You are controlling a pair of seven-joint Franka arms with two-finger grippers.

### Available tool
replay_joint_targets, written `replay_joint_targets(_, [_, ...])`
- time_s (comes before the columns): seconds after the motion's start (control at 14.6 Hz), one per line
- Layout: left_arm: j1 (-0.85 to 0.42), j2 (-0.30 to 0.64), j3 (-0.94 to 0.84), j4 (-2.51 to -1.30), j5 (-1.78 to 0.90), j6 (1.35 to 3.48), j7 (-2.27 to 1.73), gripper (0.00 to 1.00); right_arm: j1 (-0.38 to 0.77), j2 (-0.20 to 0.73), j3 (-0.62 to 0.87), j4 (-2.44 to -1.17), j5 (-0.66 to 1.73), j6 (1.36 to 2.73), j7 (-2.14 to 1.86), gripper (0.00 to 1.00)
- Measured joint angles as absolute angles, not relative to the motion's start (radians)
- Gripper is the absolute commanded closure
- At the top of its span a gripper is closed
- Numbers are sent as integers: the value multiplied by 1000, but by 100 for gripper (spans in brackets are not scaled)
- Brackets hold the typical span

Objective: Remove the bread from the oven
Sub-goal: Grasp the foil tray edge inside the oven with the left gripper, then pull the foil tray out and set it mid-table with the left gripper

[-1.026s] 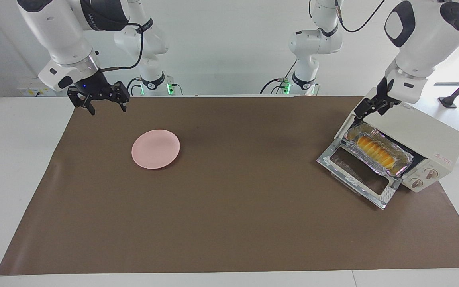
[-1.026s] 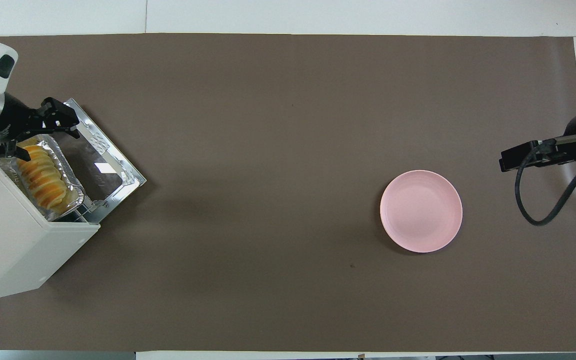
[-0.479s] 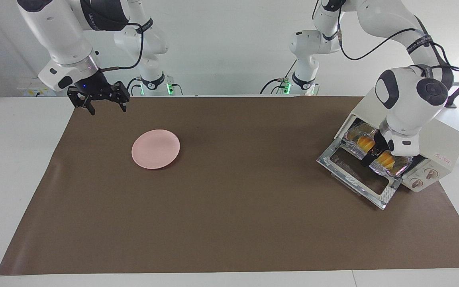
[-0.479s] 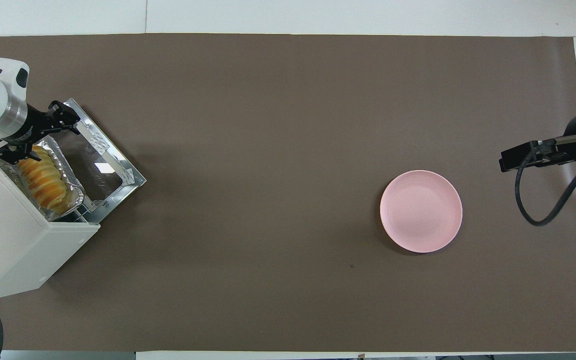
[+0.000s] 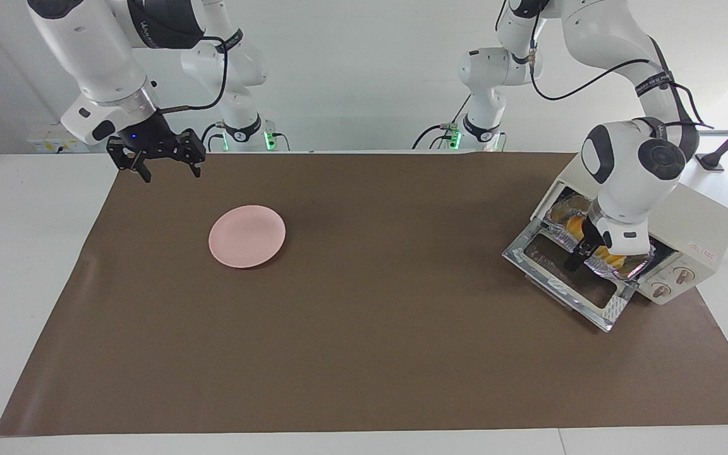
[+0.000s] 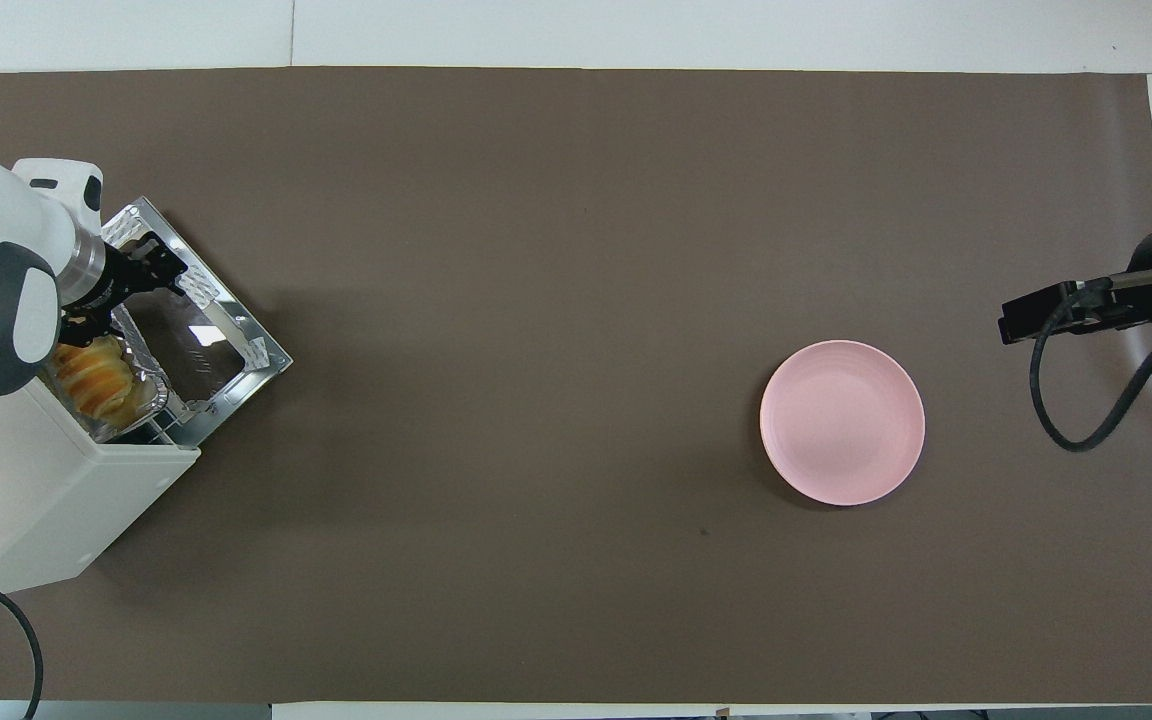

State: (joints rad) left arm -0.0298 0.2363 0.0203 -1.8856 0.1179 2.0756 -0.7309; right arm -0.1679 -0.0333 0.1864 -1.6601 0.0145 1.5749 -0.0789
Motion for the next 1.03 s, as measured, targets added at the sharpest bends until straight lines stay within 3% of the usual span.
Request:
replay_joint_targets(0.14, [-29, 234, 21, -1903, 120, 2077, -727, 97, -173, -33, 185, -1660, 15, 1575, -79, 0])
replay_joint_targets(0.21, [-28, 233, 22, -1910, 121, 2077, -715, 100, -174, -33, 185, -1660, 15, 1575, -79, 0])
replay_joint_targets(0.48, [-28, 224, 18, -1901, 127, 2075, -604, 100, -172, -35, 190, -1660, 15, 1575, -79, 0])
replay_joint_targets(0.68, [-82, 237, -15, -1825, 124, 2075, -500, 100, -172, -41, 190, -1660, 15, 1575, -79, 0])
replay_joint_targets(1.03, [-439, 383, -63, -1598, 39, 2002, -502, 100, -173, -42, 189, -1660, 15, 1575, -79, 0])
